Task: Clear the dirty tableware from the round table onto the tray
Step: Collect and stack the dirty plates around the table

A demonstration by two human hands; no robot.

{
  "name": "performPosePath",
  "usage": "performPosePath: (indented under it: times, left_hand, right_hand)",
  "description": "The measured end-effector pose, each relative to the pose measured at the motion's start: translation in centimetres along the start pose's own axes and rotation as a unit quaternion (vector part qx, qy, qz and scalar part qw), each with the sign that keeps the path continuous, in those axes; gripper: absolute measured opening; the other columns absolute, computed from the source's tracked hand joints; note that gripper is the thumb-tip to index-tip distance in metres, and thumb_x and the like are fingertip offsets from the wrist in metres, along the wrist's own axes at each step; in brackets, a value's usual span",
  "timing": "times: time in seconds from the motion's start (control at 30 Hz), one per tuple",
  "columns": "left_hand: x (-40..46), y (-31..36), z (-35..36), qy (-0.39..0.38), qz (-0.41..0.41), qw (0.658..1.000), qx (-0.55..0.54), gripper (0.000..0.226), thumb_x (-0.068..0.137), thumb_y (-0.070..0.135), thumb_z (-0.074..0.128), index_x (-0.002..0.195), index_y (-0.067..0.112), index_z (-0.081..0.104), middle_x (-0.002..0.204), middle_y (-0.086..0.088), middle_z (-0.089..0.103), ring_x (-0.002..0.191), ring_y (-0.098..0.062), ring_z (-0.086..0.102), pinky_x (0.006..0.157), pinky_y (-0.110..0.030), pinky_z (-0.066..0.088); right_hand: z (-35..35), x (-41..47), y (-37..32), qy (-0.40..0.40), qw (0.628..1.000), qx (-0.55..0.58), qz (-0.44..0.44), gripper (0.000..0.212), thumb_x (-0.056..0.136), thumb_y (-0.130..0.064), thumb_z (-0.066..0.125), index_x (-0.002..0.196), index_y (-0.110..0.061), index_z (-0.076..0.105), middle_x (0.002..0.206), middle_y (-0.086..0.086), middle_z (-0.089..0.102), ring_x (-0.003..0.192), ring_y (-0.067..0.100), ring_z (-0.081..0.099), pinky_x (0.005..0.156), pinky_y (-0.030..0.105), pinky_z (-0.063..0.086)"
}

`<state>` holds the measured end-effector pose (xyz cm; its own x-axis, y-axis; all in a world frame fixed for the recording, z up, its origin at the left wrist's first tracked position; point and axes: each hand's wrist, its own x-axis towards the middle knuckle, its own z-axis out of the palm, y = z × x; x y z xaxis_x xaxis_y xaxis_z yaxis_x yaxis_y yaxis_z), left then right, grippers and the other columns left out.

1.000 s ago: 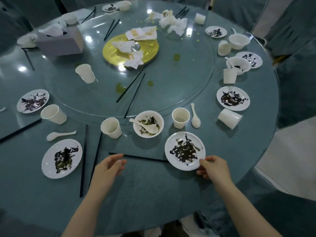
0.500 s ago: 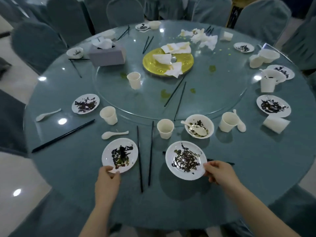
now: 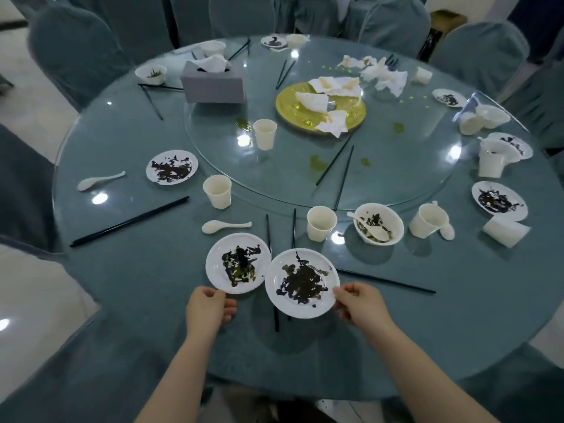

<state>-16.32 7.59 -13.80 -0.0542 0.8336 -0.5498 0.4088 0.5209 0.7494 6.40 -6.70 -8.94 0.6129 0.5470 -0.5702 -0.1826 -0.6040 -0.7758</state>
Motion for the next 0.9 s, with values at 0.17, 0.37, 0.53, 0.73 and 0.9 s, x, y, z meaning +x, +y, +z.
performPosePath:
  times: [0.17,0.37,0.53,0.73,0.9]
  left_hand:
    - [1.0,0.9,0.5,0.009,-0.005,0.999,-0.048,0.012,0.093,0.017,0.056,0.088,0.008,0.049,0.061,-0.01,0.07,0.059,-0.025,0.07,0.051,-0.03,0.05]
    - [0.1,2.0,-0.3,-0.007,0.054,0.998,-0.02,0.013,0.09,0.01,0.052,0.1,0.018,0.05,0.066,-0.008,0.069,0.05,-0.016,0.065,0.043,-0.025,0.041]
    - [-2.8,3.1,-0.4,-0.078,0.132,0.988,-0.033,0.016,0.09,0.013,0.054,0.096,0.028,0.054,0.056,0.0,0.067,0.045,-0.009,0.059,0.038,-0.02,0.039]
    - [-4.7,5.9,1.0,-0.152,0.171,0.973,-0.043,0.018,0.094,0.013,0.051,0.102,0.029,0.054,0.056,0.0,0.066,0.047,-0.011,0.059,0.041,-0.022,0.04]
    - [-5.6,9.0,2.4,-0.187,0.195,0.96,-0.073,0.016,0.097,0.017,0.049,0.108,0.024,0.058,0.07,-0.004,0.068,0.055,-0.013,0.063,0.05,-0.022,0.049]
  right_hand:
    - [0.5,-0.7,-0.8,0.008,1.0,0.017,0.0,0.011,0.091,-0.01,0.06,0.083,-0.004,0.061,0.066,0.011,0.065,0.038,0.008,0.047,0.036,0.014,0.036]
    - [1.1,-0.6,-1.0,0.012,1.0,0.018,-0.011,0.009,0.09,-0.016,0.061,0.086,-0.008,0.063,0.058,0.0,0.067,0.044,0.01,0.049,0.044,0.021,0.037]
    - [2.4,-0.6,-1.0,-0.004,0.997,0.072,0.006,0.01,0.091,-0.016,0.06,0.093,-0.006,0.062,0.07,0.004,0.069,0.05,0.012,0.056,0.044,0.021,0.042]
    - [2.8,-0.9,-3.5,-0.025,0.98,0.196,0.014,0.007,0.091,-0.004,0.057,0.092,-0.006,0.051,0.097,0.013,0.065,0.062,0.019,0.067,0.058,0.031,0.059]
    - [0.8,-1.0,-5.4,-0.009,0.977,0.21,-0.04,0.032,0.084,0.012,0.057,0.101,-0.015,0.055,0.086,0.006,0.069,0.073,0.017,0.068,0.058,0.024,0.056]
